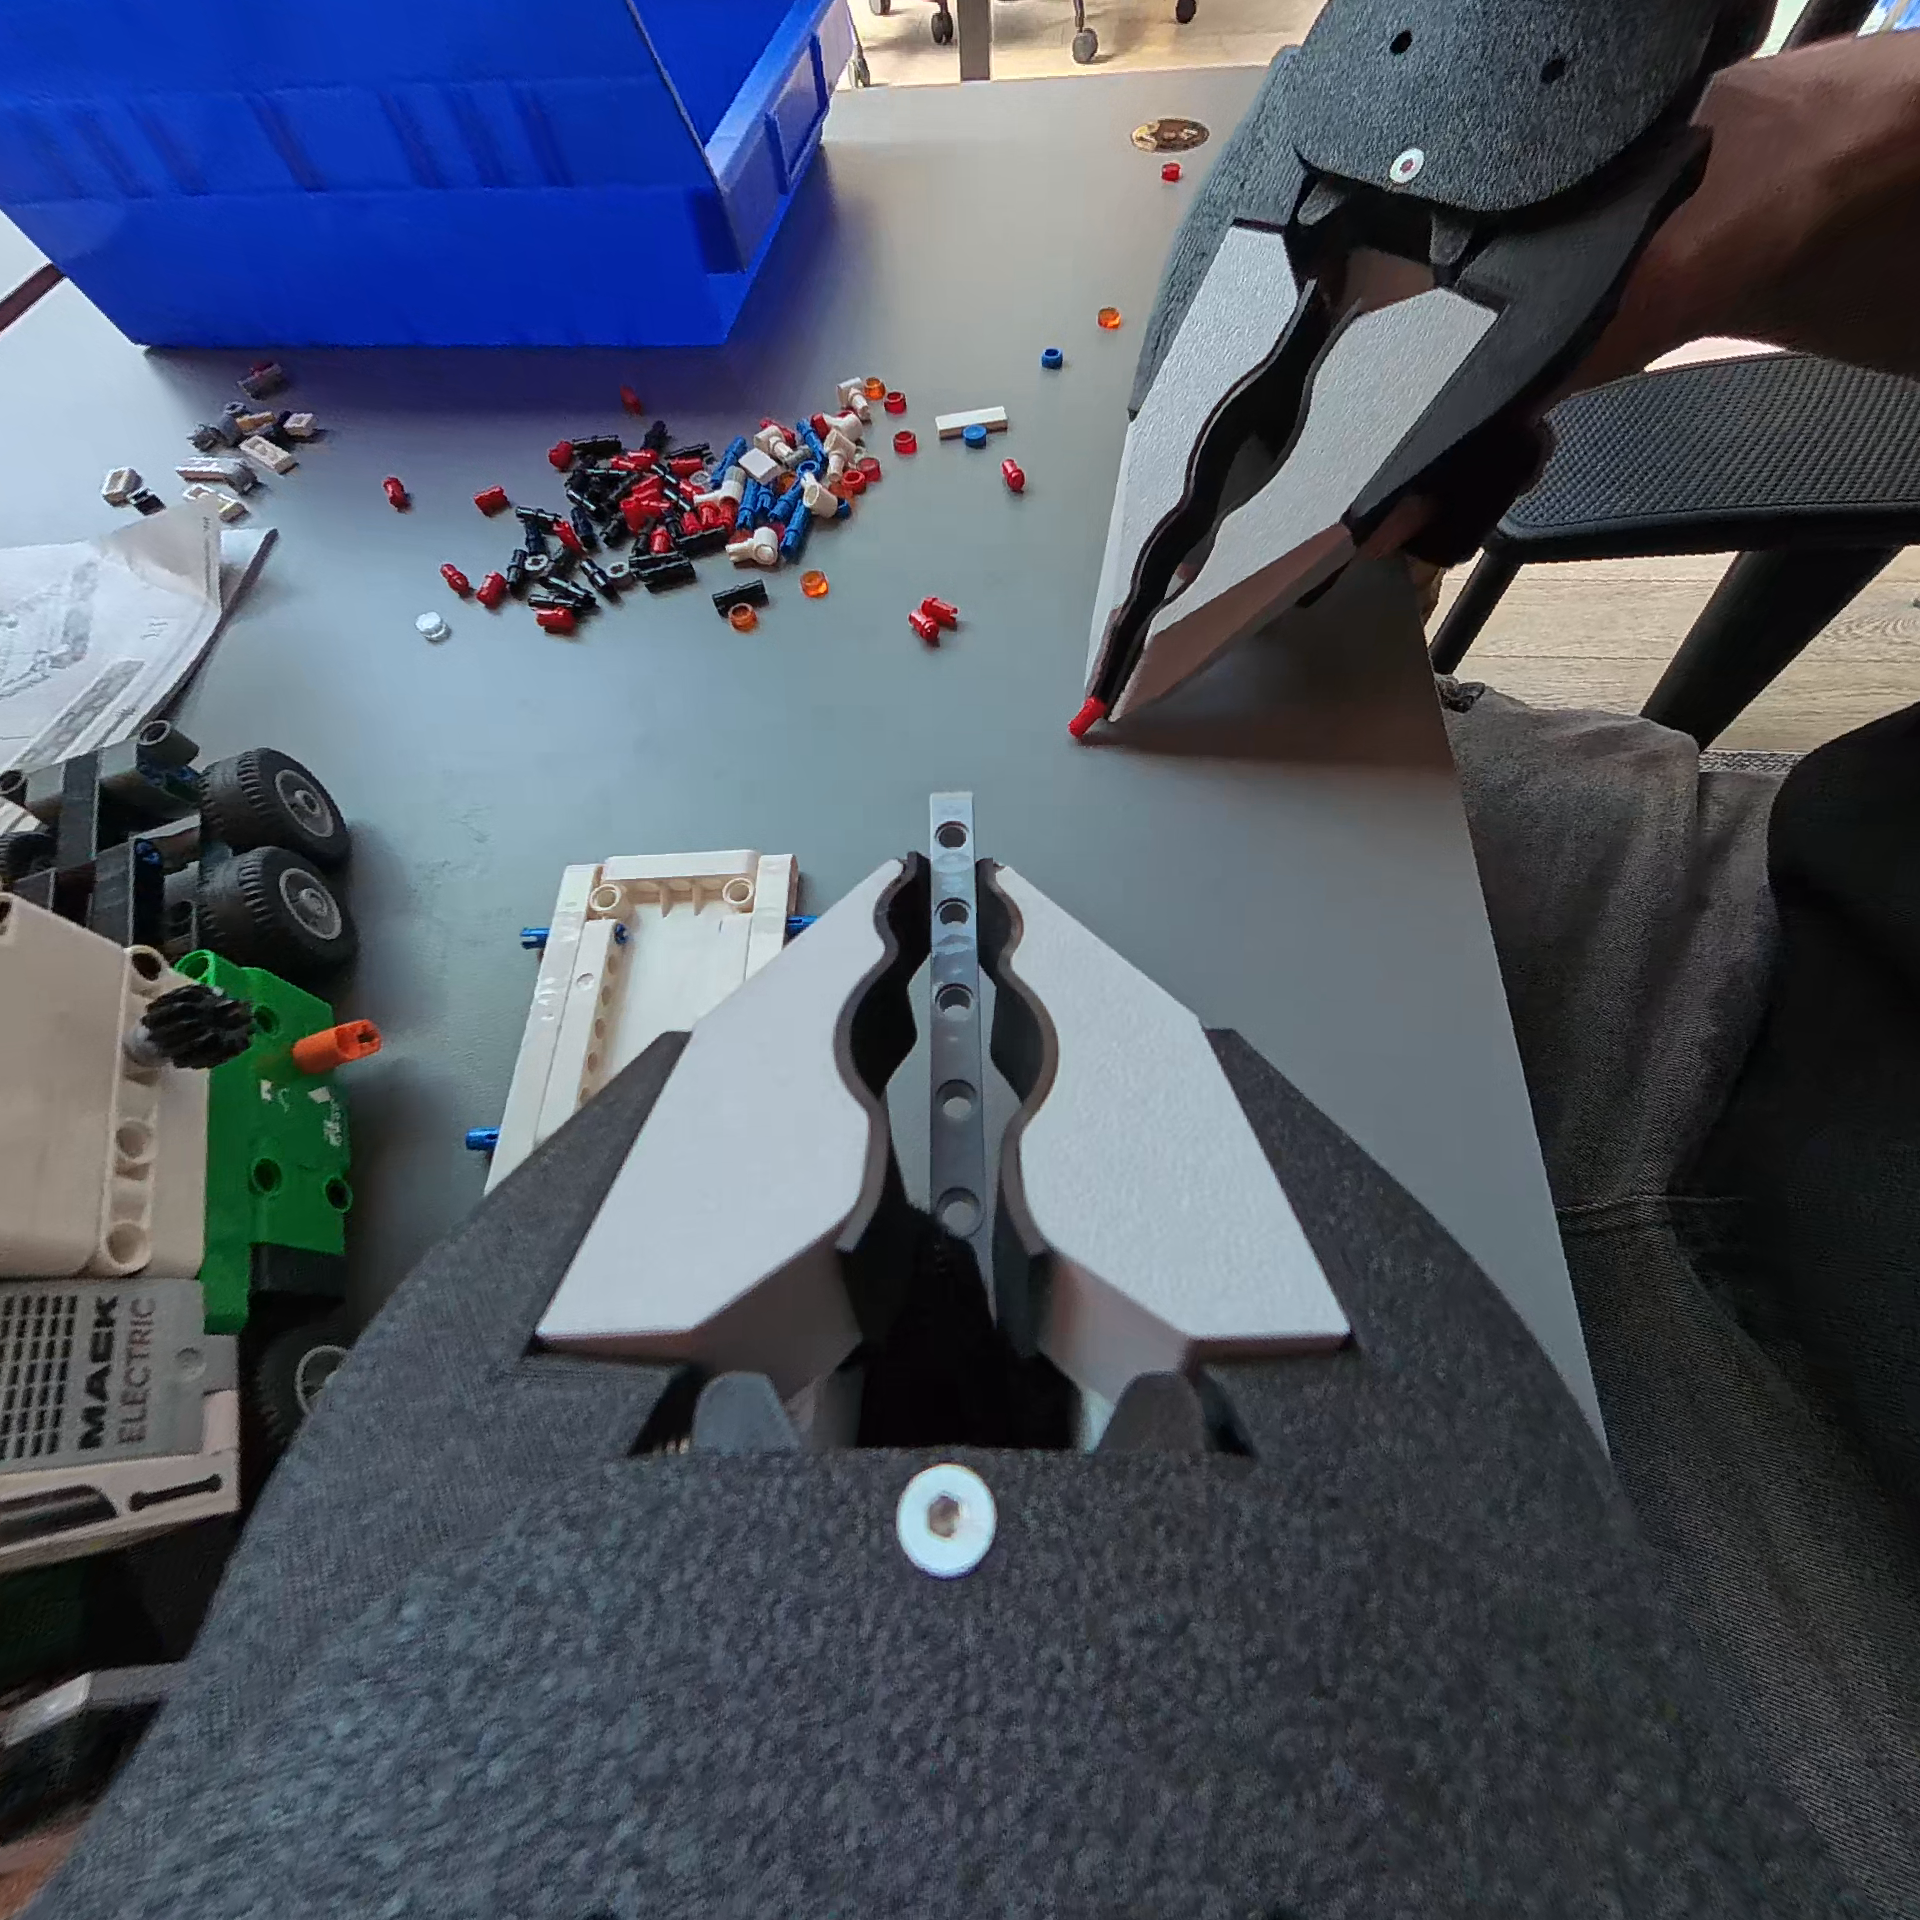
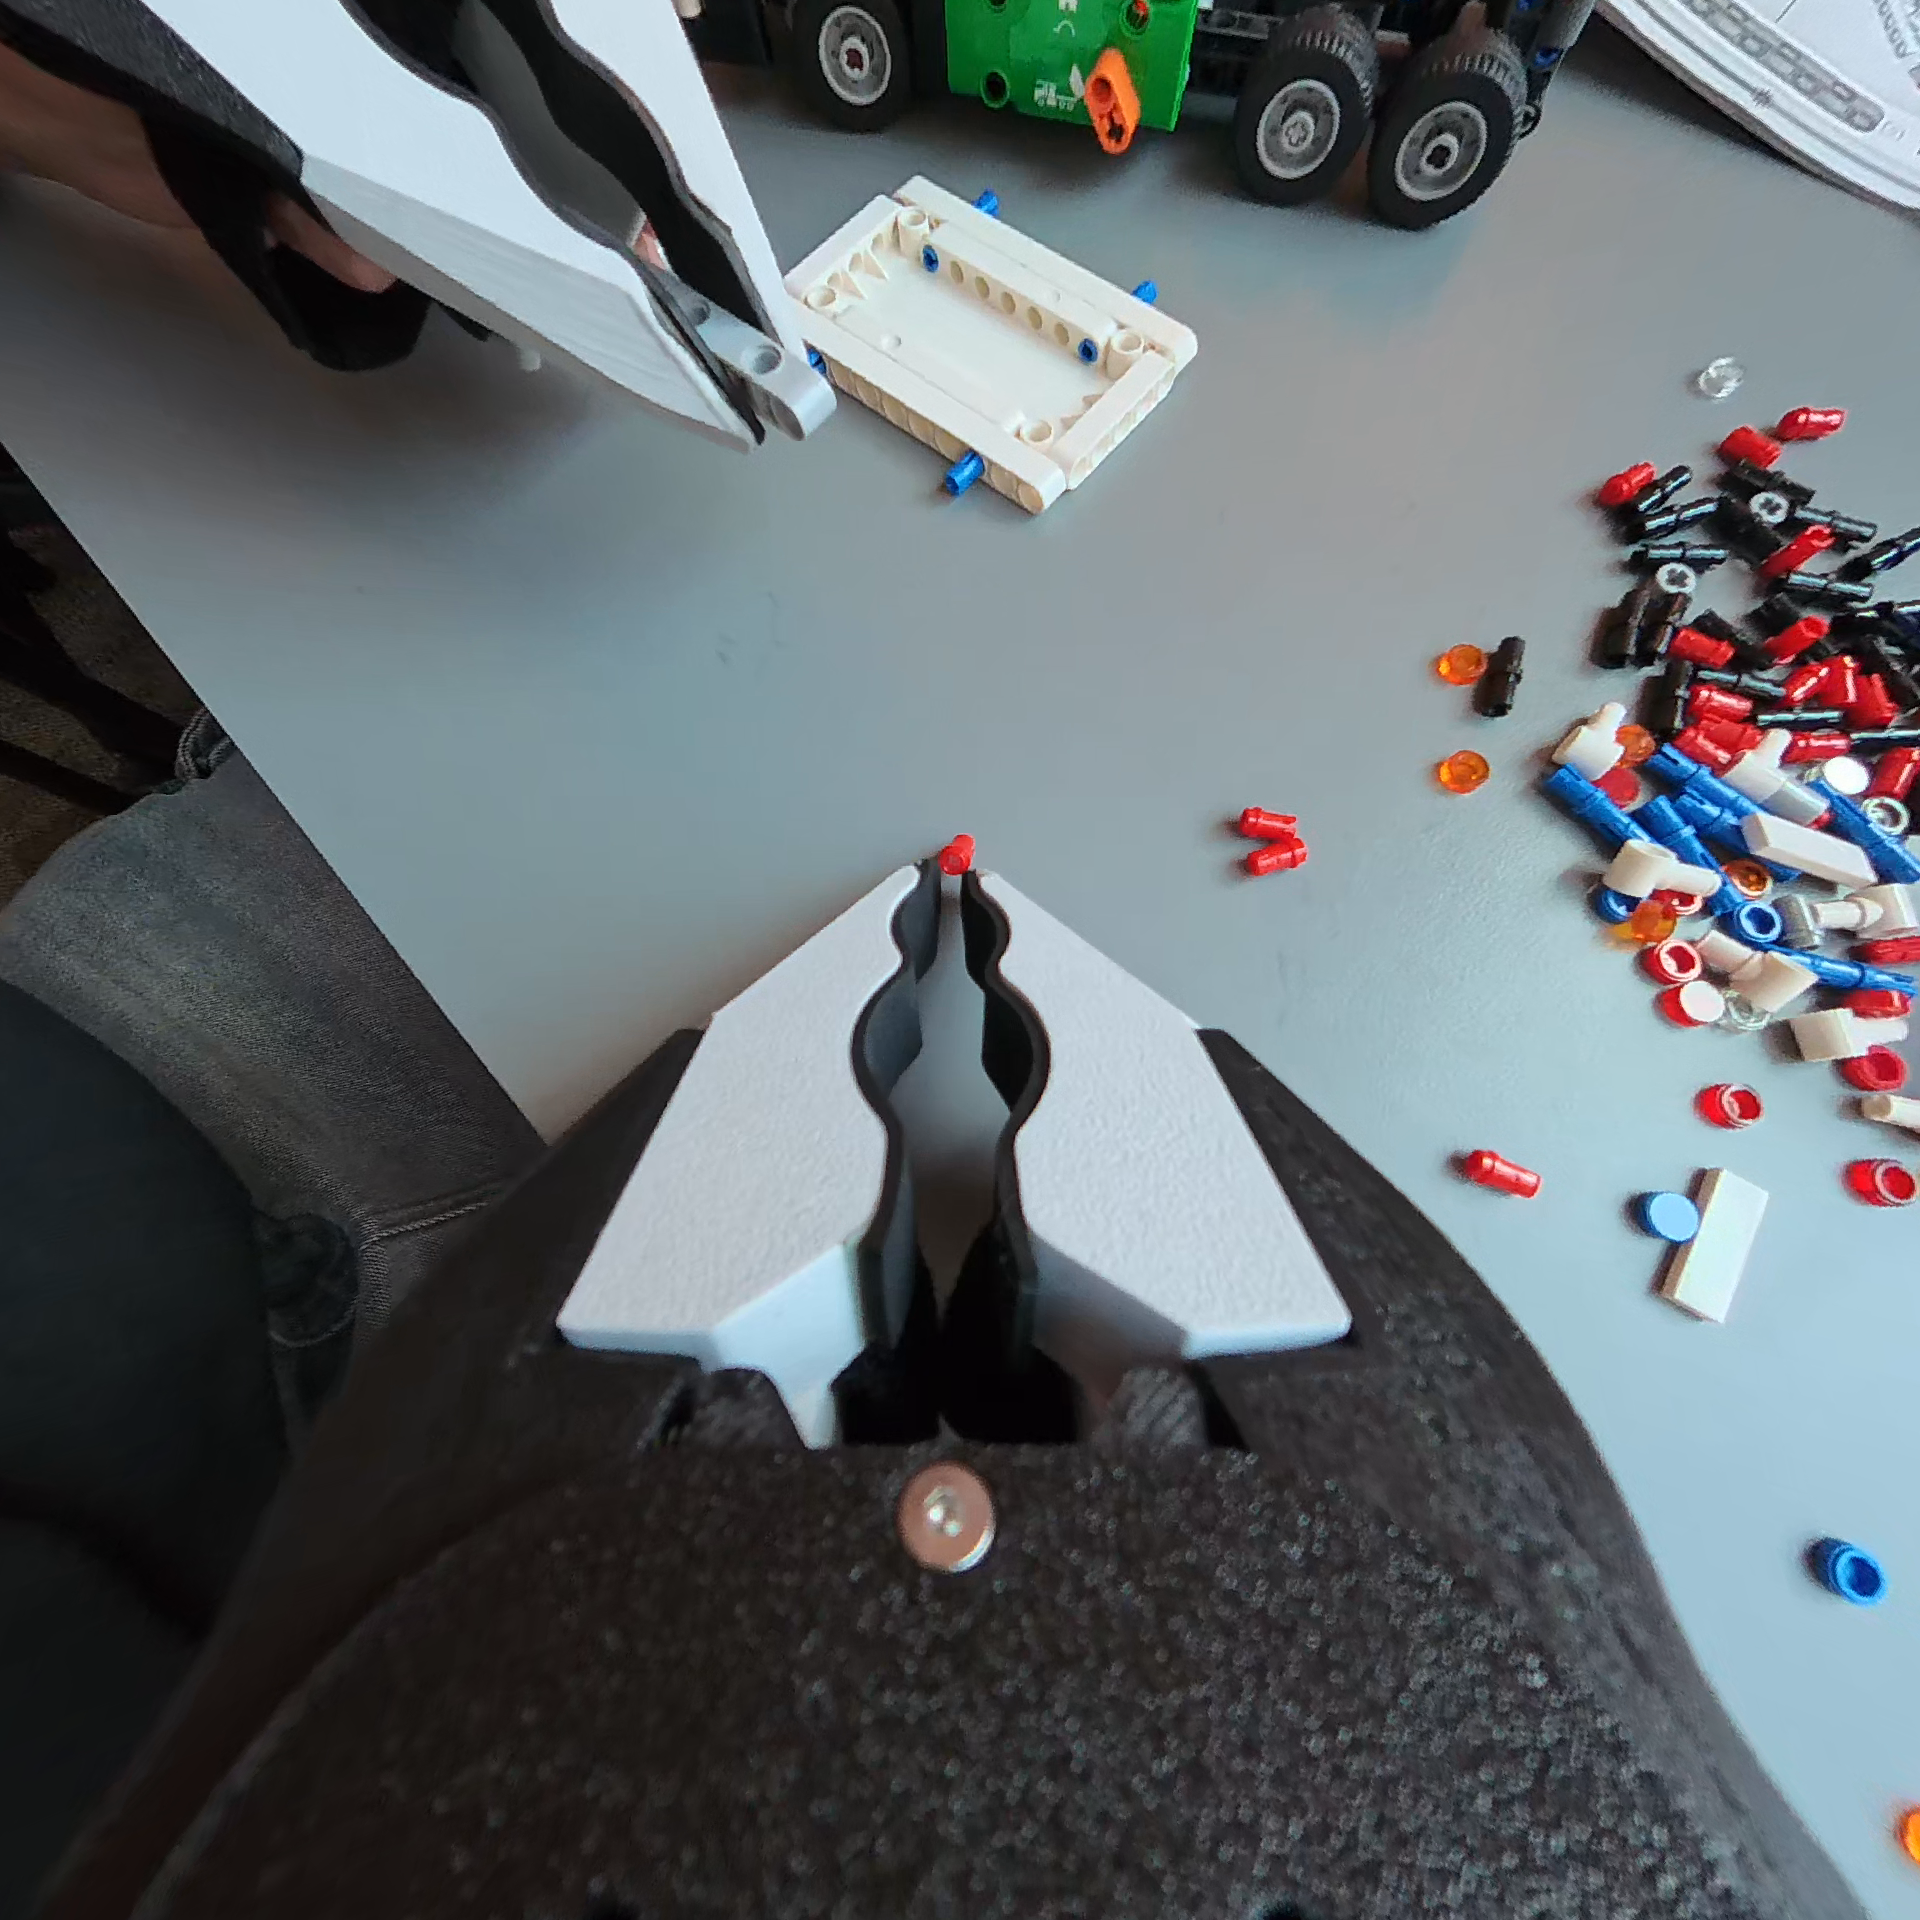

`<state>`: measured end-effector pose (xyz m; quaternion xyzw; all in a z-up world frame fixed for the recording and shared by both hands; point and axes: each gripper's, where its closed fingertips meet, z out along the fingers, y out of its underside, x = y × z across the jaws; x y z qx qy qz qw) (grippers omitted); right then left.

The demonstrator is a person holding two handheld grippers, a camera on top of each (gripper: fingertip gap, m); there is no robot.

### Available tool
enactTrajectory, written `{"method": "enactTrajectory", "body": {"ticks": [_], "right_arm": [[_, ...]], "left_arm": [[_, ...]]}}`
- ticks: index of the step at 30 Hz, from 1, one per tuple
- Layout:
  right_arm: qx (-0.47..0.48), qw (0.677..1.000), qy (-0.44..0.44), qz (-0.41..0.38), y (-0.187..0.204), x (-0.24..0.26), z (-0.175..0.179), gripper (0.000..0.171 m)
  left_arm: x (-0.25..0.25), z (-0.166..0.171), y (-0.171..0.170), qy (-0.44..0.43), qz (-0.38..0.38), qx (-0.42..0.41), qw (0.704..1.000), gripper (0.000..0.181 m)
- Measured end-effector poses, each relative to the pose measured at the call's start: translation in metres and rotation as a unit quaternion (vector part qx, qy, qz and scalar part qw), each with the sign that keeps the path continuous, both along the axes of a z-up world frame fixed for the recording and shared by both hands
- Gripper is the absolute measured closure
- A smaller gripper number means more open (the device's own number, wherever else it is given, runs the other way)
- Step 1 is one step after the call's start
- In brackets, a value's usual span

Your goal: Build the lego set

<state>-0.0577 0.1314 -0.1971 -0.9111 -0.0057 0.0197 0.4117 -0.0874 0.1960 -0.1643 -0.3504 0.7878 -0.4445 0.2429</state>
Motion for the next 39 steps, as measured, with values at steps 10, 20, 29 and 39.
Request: {"method": "enactTrajectory", "body": {"ticks": [10, 20, 29, 39], "right_arm": [[-0.025, 1.000, 0.007, 0.009, -0.007, -0.003, -0.002, 0.162], [-0.039, 0.998, -0.024, -0.032, -0.008, 0.007, -0.002, 0.162], [-0.016, 0.999, 0.001, -0.052, 0.000, -0.005, -0.001, 0.157], [-0.001, 0.995, -0.038, -0.095, 0.002, 0.000, -0.003, 0.166]], "left_arm": [[-0.001, 0.000, -0.001, 0.000, -0.005, 0.003, 1.000, 0.175], [-0.002, -0.001, -0.002, 0.001, -0.008, 0.006, 1.000, 0.175], [-0.002, -0.001, -0.003, 0.001, -0.009, 0.006, 1.000, 0.175], [-0.002, -0.002, -0.003, 0.001, -0.010, 0.009, 1.000, 0.175]]}}
